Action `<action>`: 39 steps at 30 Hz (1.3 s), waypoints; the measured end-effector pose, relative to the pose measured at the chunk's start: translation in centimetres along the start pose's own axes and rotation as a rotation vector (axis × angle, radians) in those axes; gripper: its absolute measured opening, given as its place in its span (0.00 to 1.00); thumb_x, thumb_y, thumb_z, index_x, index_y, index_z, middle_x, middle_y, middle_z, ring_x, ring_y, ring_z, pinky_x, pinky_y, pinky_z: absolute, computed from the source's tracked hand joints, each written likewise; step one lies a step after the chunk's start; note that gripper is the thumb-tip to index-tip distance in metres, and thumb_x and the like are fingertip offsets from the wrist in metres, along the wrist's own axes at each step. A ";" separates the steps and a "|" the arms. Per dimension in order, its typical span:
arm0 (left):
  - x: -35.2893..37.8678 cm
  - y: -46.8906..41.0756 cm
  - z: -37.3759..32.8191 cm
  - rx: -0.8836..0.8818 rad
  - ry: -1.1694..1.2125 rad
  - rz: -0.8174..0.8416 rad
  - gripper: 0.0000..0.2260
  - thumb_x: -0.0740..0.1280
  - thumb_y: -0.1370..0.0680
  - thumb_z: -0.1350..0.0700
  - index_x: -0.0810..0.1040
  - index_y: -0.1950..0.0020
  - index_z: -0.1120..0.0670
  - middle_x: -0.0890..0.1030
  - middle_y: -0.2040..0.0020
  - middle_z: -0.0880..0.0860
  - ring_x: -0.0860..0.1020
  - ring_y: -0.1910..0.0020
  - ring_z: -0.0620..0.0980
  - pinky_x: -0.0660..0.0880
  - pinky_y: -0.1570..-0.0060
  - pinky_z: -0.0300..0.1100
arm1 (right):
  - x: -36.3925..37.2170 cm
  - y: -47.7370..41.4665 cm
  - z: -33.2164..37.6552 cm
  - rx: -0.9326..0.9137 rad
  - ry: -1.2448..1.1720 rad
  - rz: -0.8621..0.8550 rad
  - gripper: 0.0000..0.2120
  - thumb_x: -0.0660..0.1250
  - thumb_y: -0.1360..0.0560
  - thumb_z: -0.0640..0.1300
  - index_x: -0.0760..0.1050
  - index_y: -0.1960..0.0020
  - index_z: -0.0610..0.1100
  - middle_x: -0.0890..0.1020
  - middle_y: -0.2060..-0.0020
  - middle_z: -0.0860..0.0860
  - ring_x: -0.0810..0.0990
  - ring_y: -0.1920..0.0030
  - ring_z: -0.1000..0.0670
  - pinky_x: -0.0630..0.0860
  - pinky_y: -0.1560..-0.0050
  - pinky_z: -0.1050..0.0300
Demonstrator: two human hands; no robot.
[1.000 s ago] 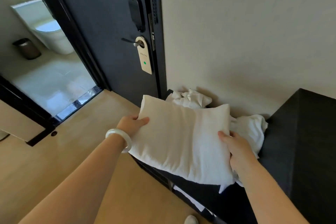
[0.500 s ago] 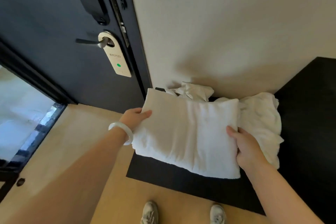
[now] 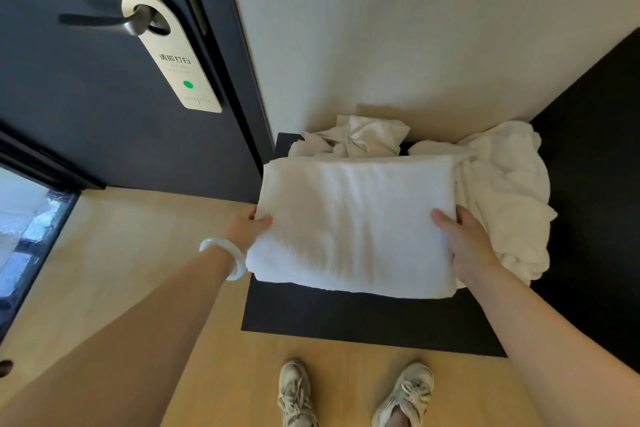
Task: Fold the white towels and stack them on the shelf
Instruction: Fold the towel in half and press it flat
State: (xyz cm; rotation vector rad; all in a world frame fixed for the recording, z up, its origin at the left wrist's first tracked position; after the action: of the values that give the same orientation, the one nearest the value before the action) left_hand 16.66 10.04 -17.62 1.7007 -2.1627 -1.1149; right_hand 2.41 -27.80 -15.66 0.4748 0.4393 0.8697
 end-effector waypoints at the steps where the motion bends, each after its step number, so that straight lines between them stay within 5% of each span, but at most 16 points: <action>1: -0.5 0.2 -0.7 0.043 -0.003 -0.026 0.05 0.64 0.20 0.54 0.78 0.47 0.46 0.82 0.48 0.50 0.79 0.47 0.56 0.74 0.43 0.55 | 0.1 0.2 0.7 -0.036 -0.005 -0.003 0.11 0.69 0.23 0.49 0.76 0.41 0.56 0.83 0.45 0.54 0.82 0.46 0.49 0.79 0.46 0.47; 3: -1.4 0.4 -1.4 0.103 -0.017 -0.076 0.07 0.63 0.19 0.54 0.77 0.44 0.46 0.82 0.48 0.48 0.79 0.45 0.56 0.74 0.42 0.55 | 0.4 0.2 1.1 -0.071 -0.010 -0.010 0.08 0.69 0.23 0.50 0.77 0.44 0.59 0.84 0.47 0.56 0.83 0.46 0.51 0.79 0.46 0.48; 7: -0.6 0.1 0.3 0.037 -0.061 -0.013 0.15 0.62 0.18 0.53 0.72 0.31 0.50 0.78 0.40 0.50 0.75 0.41 0.56 0.70 0.41 0.51 | 1.6 -0.6 -0.9 0.020 0.105 0.014 0.23 0.65 0.20 0.53 0.67 0.27 0.48 0.78 0.38 0.49 0.77 0.39 0.46 0.73 0.35 0.42; 11: -0.1 -0.6 0.5 0.009 -0.092 -0.017 0.19 0.64 0.18 0.53 0.68 0.27 0.52 0.76 0.36 0.52 0.73 0.39 0.57 0.68 0.42 0.50 | 1.8 -1.7 -0.4 -0.005 0.181 -0.024 0.24 0.64 0.19 0.53 0.66 0.26 0.45 0.76 0.35 0.47 0.75 0.37 0.45 0.71 0.32 0.44; 19: -0.4 0.1 -0.2 -0.022 -0.199 -0.056 0.21 0.65 0.19 0.55 0.67 0.26 0.54 0.76 0.35 0.55 0.74 0.37 0.59 0.70 0.35 0.57 | 1.5 -1.2 0.1 -0.030 0.182 -0.057 0.23 0.66 0.20 0.46 0.66 0.26 0.45 0.77 0.40 0.48 0.76 0.50 0.50 0.72 0.51 0.55; 21: 0.0 0.8 -1.1 -0.001 -0.347 -0.106 0.22 0.65 0.20 0.57 0.65 0.26 0.56 0.74 0.34 0.57 0.74 0.41 0.59 0.73 0.41 0.53 | 1.4 -0.7 0.3 -0.032 0.171 -0.059 0.25 0.66 0.20 0.43 0.64 0.25 0.46 0.76 0.45 0.51 0.74 0.56 0.56 0.69 0.61 0.60; 24: 1.6 2.2 -2.7 0.011 -0.588 -0.164 0.27 0.65 0.20 0.56 0.59 0.24 0.58 0.65 0.29 0.60 0.70 0.34 0.61 0.71 0.36 0.55 | 1.0 0.5 0.8 -0.024 0.160 -0.040 0.27 0.66 0.21 0.39 0.63 0.24 0.48 0.75 0.44 0.53 0.74 0.55 0.57 0.68 0.63 0.62; 32: 12.0 6.8 -9.5 0.245 -0.920 -0.098 0.33 0.59 0.18 0.48 0.43 0.20 0.51 0.44 0.19 0.53 0.47 0.21 0.55 0.57 0.26 0.55 | -3.0 1.7 3.7 -0.078 0.162 0.082 0.25 0.70 0.23 0.42 0.68 0.29 0.55 0.73 0.36 0.55 0.73 0.41 0.61 0.70 0.42 0.65; 39: 28.0 9.5 -15.9 0.624 -1.098 0.099 0.38 0.62 0.19 0.44 0.39 0.20 0.50 0.39 0.20 0.52 0.43 0.21 0.54 0.53 0.24 0.50 | -12.1 -2.0 5.4 -0.148 0.673 0.003 0.43 0.73 0.25 0.49 0.50 0.19 0.50 0.54 0.21 0.48 0.55 0.22 0.44 0.57 0.25 0.48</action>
State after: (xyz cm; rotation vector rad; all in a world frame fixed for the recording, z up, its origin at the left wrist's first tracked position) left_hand 8.84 -21.41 -8.75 1.1880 -3.4966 -1.7327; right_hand -0.24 -39.78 -10.32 0.0309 0.9804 1.0486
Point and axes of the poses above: each hand's wrist, its own y-axis away from the middle knuckle, its own x-axis out of the palm, z = x × y, the point moved 9 cm from there along -y, towards the middle knuckle
